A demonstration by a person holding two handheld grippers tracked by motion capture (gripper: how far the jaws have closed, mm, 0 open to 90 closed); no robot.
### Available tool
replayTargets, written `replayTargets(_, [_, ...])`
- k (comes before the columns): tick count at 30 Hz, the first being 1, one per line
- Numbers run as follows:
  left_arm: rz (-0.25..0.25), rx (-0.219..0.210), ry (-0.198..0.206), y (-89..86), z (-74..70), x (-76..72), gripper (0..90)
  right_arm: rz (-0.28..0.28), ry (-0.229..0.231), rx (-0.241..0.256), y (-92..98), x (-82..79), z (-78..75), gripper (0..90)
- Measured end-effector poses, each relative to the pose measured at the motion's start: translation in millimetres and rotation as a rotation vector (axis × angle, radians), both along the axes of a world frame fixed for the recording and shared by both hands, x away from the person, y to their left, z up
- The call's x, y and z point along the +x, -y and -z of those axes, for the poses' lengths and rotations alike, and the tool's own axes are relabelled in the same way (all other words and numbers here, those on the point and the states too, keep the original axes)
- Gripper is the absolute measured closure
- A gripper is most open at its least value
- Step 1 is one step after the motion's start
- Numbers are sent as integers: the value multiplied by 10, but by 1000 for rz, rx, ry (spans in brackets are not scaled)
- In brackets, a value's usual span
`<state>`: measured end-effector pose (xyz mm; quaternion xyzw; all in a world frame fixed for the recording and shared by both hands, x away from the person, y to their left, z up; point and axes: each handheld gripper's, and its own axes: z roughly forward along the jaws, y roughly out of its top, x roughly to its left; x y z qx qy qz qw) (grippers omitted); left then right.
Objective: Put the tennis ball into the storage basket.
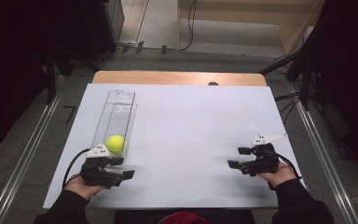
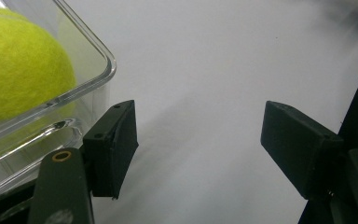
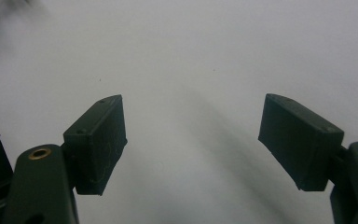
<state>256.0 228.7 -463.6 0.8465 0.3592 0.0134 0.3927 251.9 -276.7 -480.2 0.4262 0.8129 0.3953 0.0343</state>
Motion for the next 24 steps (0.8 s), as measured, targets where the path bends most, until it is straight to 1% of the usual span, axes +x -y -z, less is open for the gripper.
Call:
replayTargets(8, [1, 0, -1, 1, 8, 5, 277, -17, 7, -1, -27, 12, 6, 209])
replayTargets(24, [2, 0, 0, -1, 5, 4, 278, -12, 13, 4, -14, 12, -2, 208])
